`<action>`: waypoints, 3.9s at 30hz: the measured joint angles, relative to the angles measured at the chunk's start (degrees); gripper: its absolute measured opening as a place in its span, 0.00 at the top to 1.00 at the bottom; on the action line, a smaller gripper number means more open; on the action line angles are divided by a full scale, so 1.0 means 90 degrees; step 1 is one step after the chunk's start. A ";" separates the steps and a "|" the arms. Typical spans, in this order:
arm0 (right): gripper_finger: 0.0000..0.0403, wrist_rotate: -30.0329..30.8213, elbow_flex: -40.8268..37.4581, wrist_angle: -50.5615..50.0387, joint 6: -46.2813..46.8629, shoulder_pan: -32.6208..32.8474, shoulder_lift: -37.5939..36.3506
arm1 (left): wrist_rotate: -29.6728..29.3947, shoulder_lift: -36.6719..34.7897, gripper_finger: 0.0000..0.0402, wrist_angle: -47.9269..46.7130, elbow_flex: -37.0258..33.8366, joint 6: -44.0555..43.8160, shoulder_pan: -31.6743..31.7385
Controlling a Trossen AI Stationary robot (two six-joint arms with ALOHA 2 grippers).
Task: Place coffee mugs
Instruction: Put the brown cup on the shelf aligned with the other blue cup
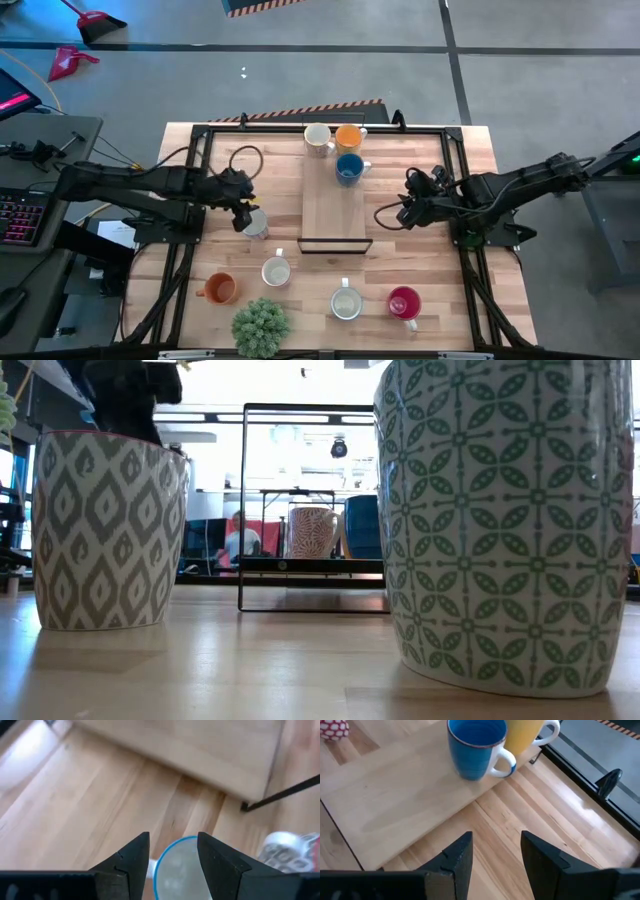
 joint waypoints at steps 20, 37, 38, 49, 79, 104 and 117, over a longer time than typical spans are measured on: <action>0.65 -0.0557 0.0000 -0.0701 -0.0015 0.0005 0.0002 | 0.0289 0.1251 0.61 -0.2049 0.0669 -0.0887 0.0007; 0.65 -0.0567 0.0000 -0.0745 -0.0050 0.0005 0.0002 | 0.0308 0.2130 0.61 -0.2065 0.0667 -0.1214 -0.0013; 0.65 -0.0567 0.0000 -0.0745 -0.0050 0.0005 0.0002 | 0.0301 0.2206 0.61 -0.2052 0.0667 -0.1213 -0.0009; 0.65 -0.0579 0.0002 -0.0872 -0.0055 0.0005 0.0005 | 0.0287 0.2959 0.61 -0.1631 0.0664 -0.1151 -0.0007; 0.65 -0.0655 -0.0406 -0.0791 0.0169 0.0005 0.0005 | 0.0405 0.3623 0.98 -0.1762 0.2987 -0.0803 0.2007; 0.65 -0.0871 -0.0406 -0.0704 0.0168 0.0006 0.0002 | 0.0581 0.6697 0.98 -0.2501 0.6300 -0.0186 0.2584; 0.65 -0.0911 -0.0406 -0.0705 0.0111 0.0005 0.0002 | 0.0654 0.6873 0.98 -0.2149 0.6306 -0.0593 0.2582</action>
